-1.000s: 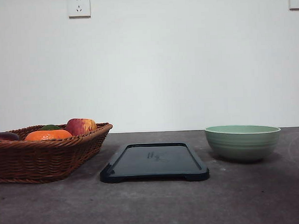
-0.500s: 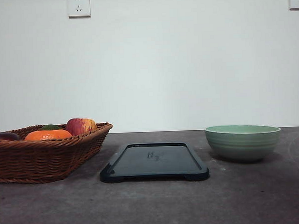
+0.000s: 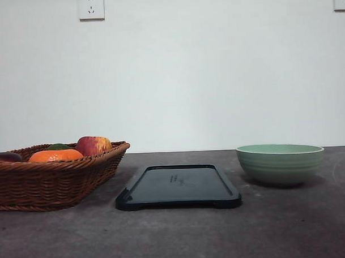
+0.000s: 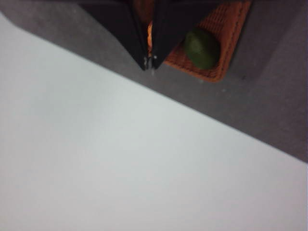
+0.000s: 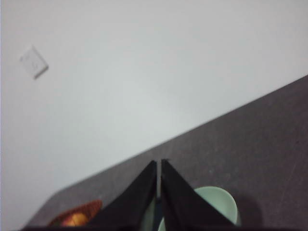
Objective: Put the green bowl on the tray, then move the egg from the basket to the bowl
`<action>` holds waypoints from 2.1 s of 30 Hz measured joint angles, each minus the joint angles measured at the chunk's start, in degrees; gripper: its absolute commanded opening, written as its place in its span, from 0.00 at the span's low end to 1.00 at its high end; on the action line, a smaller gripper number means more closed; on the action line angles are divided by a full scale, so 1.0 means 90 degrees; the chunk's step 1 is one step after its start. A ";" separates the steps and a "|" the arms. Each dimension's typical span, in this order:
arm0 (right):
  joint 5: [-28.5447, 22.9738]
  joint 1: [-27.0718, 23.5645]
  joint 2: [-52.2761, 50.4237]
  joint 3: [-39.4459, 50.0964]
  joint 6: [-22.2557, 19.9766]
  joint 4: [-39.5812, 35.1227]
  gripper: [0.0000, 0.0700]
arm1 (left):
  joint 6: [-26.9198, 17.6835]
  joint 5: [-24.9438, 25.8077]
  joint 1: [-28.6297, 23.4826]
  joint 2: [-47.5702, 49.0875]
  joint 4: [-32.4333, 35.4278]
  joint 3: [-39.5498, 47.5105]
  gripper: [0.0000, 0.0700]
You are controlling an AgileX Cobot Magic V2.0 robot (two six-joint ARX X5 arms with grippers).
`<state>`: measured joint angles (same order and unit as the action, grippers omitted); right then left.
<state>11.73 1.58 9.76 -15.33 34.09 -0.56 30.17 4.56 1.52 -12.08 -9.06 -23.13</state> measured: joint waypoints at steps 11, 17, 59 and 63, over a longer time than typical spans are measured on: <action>0.0931 0.0007 0.2163 -0.1410 -0.1442 0.0307 0.01 | -0.0936 0.0619 0.0028 -0.2094 -0.0910 -0.1639 0.00; 0.1027 0.0190 0.3287 -0.2029 -0.2063 0.0873 0.01 | -0.1239 0.1087 0.0222 -0.3207 -0.1632 -0.2222 0.00; 0.0020 0.0637 0.6003 -0.4340 -0.2460 0.4369 0.40 | -0.2047 0.1137 0.0656 -0.4704 -0.3106 -0.3055 0.56; 0.0007 0.0569 0.6570 -0.4819 -0.2455 0.4654 0.40 | -0.2016 0.1137 0.0656 -0.4704 -0.3051 -0.3055 0.56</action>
<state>11.79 6.71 68.89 -58.71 12.00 41.33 12.03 14.79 7.42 -54.41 -36.52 -50.63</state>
